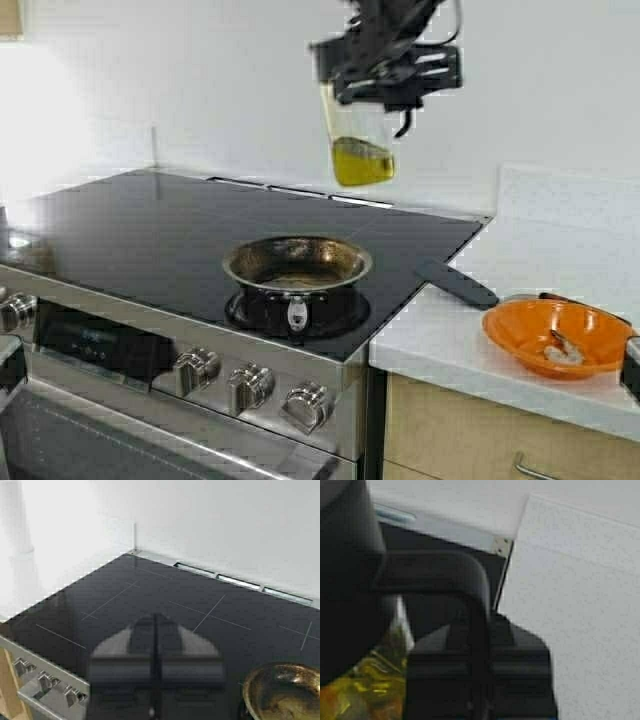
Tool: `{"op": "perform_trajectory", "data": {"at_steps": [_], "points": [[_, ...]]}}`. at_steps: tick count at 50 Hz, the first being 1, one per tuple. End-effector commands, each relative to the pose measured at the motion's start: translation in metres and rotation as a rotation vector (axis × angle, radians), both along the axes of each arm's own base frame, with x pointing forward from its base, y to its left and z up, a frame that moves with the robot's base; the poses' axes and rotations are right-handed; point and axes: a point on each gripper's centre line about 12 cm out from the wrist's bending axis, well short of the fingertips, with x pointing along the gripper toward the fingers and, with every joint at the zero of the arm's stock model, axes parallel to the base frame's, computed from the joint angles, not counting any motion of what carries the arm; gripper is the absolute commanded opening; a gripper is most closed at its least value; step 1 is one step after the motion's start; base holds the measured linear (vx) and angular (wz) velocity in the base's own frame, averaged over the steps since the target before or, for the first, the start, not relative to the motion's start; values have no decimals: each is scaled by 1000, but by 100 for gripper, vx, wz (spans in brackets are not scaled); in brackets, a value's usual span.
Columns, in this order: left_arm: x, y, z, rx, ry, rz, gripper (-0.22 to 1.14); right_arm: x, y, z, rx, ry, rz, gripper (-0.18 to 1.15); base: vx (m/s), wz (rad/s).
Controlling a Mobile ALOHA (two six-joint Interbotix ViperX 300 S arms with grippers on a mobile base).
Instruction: Add oil to the pan and cook the shrimp and serve it
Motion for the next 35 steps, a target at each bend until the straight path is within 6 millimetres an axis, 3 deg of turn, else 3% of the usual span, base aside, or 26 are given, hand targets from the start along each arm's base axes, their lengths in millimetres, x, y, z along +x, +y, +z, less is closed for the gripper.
{"op": "perform_trajectory", "data": {"at_steps": [1, 9, 20, 35], "points": [[1, 0, 3, 0, -9, 0, 3, -18, -27, 70, 48, -119, 17, 5, 0, 0], [1, 0, 4, 0, -11, 0, 3, -35, -83, 103, 112, -109, 24, 5, 0, 0], [1, 0, 4, 0, -11, 0, 3, -34, -176, 137, 137, -121, 0, 5, 0, 0], [0, 0, 3, 1, -12, 0, 3, -15, -328, 153, 79, -89, -132, 5, 0, 0]]}}
